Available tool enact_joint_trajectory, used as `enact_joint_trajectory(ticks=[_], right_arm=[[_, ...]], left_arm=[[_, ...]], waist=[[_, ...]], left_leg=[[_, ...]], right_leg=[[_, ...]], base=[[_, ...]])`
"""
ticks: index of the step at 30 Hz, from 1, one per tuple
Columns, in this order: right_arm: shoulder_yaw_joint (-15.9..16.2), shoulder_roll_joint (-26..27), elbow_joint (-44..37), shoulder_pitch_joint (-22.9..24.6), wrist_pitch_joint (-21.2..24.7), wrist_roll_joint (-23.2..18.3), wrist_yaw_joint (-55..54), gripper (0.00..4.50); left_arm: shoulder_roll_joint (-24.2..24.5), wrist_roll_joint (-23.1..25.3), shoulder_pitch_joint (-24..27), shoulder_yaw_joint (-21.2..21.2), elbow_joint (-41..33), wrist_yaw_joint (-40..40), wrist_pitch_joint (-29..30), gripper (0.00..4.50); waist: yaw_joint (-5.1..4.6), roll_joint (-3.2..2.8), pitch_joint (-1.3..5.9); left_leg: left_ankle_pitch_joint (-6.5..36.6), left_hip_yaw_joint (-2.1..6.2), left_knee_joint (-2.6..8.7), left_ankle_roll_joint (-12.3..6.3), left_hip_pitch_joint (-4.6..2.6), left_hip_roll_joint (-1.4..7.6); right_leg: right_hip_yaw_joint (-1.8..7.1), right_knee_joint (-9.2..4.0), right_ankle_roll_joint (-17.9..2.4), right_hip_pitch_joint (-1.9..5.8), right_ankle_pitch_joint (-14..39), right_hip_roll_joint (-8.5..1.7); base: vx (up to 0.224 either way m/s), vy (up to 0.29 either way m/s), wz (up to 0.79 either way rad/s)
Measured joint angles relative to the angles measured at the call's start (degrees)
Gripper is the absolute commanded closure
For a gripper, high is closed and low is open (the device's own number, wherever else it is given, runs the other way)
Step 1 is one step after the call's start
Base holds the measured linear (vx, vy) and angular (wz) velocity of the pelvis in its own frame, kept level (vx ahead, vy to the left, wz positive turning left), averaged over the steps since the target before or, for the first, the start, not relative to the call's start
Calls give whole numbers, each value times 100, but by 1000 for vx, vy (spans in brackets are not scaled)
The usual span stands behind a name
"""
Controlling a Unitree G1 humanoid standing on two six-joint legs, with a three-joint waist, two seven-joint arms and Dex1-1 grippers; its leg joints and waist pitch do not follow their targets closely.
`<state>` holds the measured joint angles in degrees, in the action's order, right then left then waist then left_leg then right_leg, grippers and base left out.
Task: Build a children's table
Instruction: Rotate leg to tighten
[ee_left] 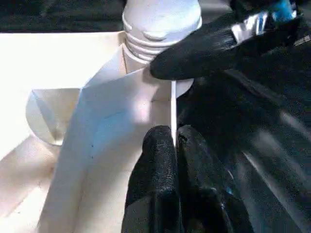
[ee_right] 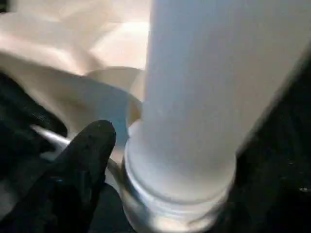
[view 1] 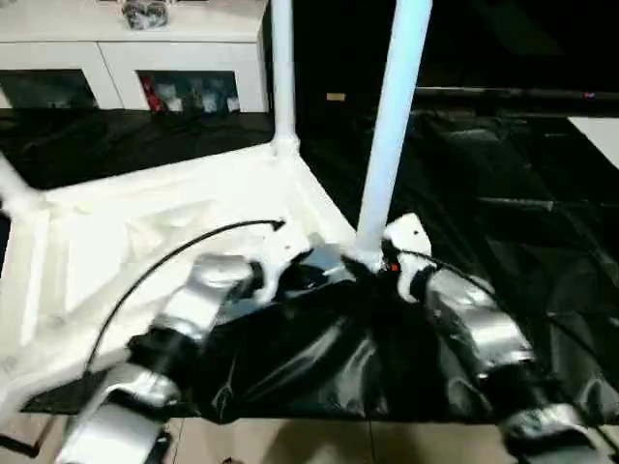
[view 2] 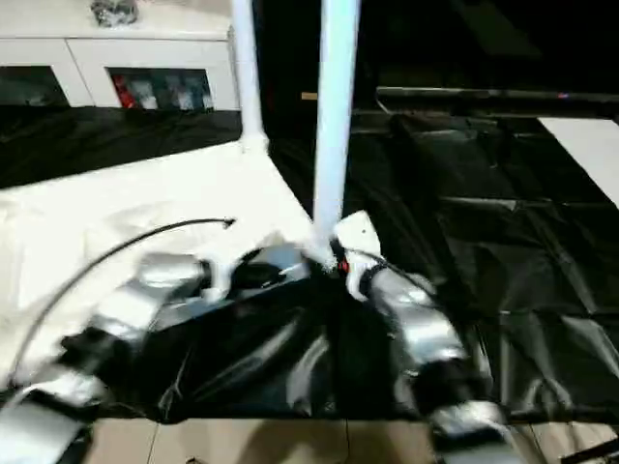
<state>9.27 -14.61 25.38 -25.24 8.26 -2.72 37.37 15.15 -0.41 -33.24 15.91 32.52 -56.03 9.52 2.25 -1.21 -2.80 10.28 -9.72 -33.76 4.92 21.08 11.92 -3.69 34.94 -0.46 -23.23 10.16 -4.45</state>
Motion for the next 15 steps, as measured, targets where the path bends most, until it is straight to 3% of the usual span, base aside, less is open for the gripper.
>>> enact_joint_trajectory(ticks=[7,15], right_arm=[[260,-621,-452,304,-27,-273,1593,58],[450,-839,-566,302,10,-508,2385,133]], left_arm=[[501,-238,228,81,-268,-1096,-194,450],[742,-321,220,182,-296,-1839,-245,450]], waist=[[120,16,-10],[128,43,-26]], left_leg=[[0,-6,-3,0,2,0],[0,-6,-4,0,1,0]], right_leg=[[4,1,5,1,4,-5],[6,3,4,4,3,-6]], base=[[0,0,0],[0,0,0]])
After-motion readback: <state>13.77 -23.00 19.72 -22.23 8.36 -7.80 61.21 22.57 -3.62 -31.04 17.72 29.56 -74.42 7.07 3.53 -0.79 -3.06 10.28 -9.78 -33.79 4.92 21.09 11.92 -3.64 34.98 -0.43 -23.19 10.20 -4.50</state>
